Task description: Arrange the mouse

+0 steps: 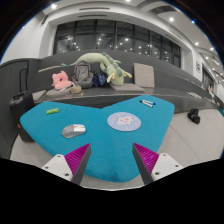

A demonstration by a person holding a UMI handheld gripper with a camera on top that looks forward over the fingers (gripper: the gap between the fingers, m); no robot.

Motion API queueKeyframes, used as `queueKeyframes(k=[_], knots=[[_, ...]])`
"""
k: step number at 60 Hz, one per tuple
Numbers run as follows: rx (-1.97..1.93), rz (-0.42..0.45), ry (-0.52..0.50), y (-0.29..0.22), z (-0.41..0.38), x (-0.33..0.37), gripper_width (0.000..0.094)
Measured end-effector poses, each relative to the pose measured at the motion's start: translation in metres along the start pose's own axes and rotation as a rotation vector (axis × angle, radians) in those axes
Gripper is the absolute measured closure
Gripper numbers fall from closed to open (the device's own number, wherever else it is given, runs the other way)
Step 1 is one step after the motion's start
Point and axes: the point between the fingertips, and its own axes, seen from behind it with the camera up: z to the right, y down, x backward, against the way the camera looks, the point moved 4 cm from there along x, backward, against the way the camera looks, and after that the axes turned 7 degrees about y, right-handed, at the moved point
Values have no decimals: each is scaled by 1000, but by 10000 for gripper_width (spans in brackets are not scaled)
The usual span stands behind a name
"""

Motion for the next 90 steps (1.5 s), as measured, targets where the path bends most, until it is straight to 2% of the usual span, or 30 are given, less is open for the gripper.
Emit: queueKeyframes(k=[15,47,66,90], knots=[[-5,-15,-44,8,-37,2,87],[-15,-18,-164,23,-182,-7,83],[-5,-44,-117,32,-218,-58,81],[-11,-88,-57,12,-237,-150,82]])
